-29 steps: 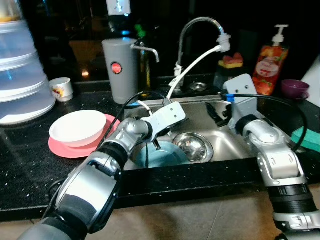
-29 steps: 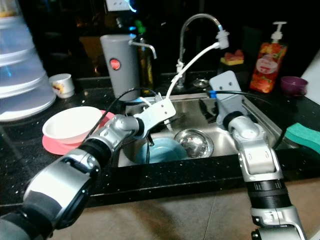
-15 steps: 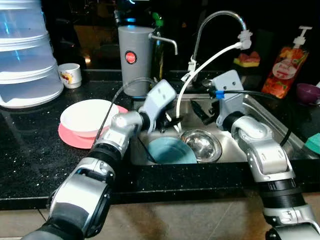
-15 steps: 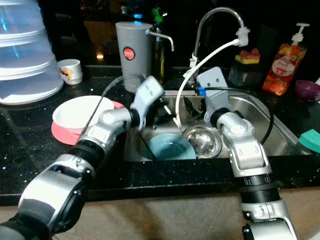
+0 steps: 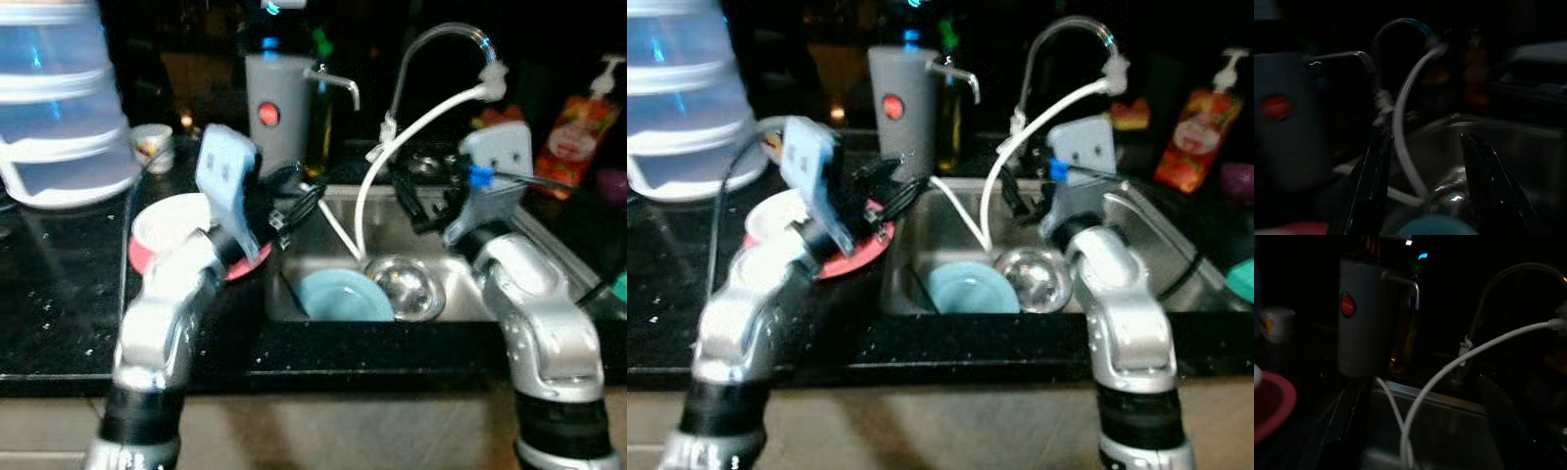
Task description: Kitchen organization
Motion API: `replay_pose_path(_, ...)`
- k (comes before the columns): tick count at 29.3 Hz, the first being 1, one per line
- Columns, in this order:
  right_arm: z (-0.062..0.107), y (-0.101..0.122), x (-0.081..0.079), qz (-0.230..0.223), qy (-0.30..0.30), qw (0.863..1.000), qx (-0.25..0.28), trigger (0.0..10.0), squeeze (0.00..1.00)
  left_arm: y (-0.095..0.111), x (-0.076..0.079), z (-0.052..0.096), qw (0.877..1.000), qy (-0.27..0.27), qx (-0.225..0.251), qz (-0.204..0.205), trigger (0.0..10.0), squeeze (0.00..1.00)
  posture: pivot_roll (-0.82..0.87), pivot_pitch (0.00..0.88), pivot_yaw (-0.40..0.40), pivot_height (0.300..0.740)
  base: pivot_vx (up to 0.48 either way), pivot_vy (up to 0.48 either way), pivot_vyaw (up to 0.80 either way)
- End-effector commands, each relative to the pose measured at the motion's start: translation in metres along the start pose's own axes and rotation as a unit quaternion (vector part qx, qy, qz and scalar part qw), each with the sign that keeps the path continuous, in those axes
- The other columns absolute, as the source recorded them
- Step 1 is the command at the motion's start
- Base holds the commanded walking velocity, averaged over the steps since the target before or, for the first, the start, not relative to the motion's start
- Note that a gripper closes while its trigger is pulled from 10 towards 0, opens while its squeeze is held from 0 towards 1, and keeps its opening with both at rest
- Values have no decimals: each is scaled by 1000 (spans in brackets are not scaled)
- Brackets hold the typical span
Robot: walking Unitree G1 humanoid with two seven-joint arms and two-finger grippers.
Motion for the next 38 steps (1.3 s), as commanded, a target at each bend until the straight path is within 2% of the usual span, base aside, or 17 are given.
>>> replay_pose_path(1, 7, 3, 4, -20, -20, 1000, 5, 10000, 0, 8, 9, 3, 1000, 6, 12, -15, 10000, 0, -2, 141, -60, 740, 0, 0, 0)
replay_pose_path(2, 7, 3, 4, -20, -20, 1000, 5, 10000, 0, 8, 9, 3, 1000, 6, 12, -15, 10000, 0, -2, 141, -60, 740, 0, 0, 0)
replay_pose_path(6, 21, 6, -2, -55, -43, 997, 12, 10000, 0, 3, 9, 25, 997, 69, -24, 5, 10000, 0, 15, 140, -50, 740, 0, 0, 0)
replay_pose_path(8, 28, 4, -10, -73, -42, 996, 10, 10000, 0, -3, 5, 37, 995, 91, -40, -8, 10000, 0, 16, 140, -48, 740, 0, 0, 0)
replay_pose_path(9, 28, 4, -10, -73, -42, 996, 10, 10000, 0, -3, 5, 37, 995, 91, -40, -8, 10000, 0, 16, 140, -48, 740, 0, 0, 0)
replay_pose_path(13, 40, -7, -24, -83, -39, 996, -9, 10000, 0, -11, 7, 53, 992, 109, -57, -22, 10000, 0, 16, 139, -45, 740, 0, 0, 0)
replay_pose_path(14, 46, -12, -26, -77, -48, 996, -20, 10000, 0, -16, 11, 59, 992, 102, -64, -29, 10000, 0, 16, 139, -45, 740, 0, 0, 0)
replay_pose_path(15, 46, -12, -26, -77, -48, 996, -20, 10000, 0, -16, 11, 59, 992, 102, -64, -29, 10000, 0, 16, 139, -45, 740, 0, 0, 0)
replay_pose_path(17, 58, -22, -24, -47, -75, 995, -36, 10000, 0, -26, 19, 71, 992, 83, -83, -35, 10000, 0, 19, 141, -47, 740, 0, 0, 0)
replay_pose_path(20, 74, -23, -19, -9, -102, 994, -43, 10000, 0, -34, 26, 86, 990, 81, -111, -11, 10000, 0, 14, 145, -50, 740, 0, 0, 0)
replay_pose_path(23, 84, -23, -15, 2, -118, 992, -47, 10000, 0, -36, 26, 93, 988, 89, -124, -3, 10000, 0, 12, 146, -51, 740, 0, 0, 0)
replay_pose_path(26, 101, -30, -13, 6, -137, 988, -72, 10000, 0, -40, 27, 102, 986, 87, -142, -23, 10000, 0, 10, 147, -48, 740, 0, 0, 0)
replay_pose_path(27, 101, -30, -13, 6, -137, 988, -72, 10000, 0, -40, 27, 102, 986, 87, -142, -23, 10000, 0, 10, 147, -48, 740, 0, 0, 0)
replay_pose_path(30, 112, -38, -21, 2, -135, 987, -92, 10000, 0, -43, 17, 107, 980, 129, -141, -49, 10000, 0, 6, 145, -34, 740, 0, 0, 0)
replay_pose_path(34, 99, -39, -23, 1, -141, 987, -82, 10000, 0, -49, -10, 114, 958, 251, -127, -46, 10000, 0, 3, 132, -26, 740, 0, 0, 0)
replay_pose_path(37, 92, -39, -22, -1, -149, 986, -77, 10000, 0, -50, -17, 117, 949, 285, -123, -53, 10000, 0, 8, 127, -27, 740, 0, 0, 0)
replay_pose_path(38, 89, -40, -21, -8, -152, 986, -75, 10000, 0, -52, -27, 120, 940, 318, -119, -41, 10000, 0, 17, 120, -30, 740, 0, 0, 0)
Point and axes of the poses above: a point about 5 cm out from each wrist's last joint towards the gripper, its own z axis pointing back from the gripper into the wrist, its own y axis along the axis of the wrist's last joint, x = y × z, the point moved 2 cm from there along -z, pointing out of the wrist towards the gripper, and after that the axes turned 13 degrees about z, right-handed, at the moved point
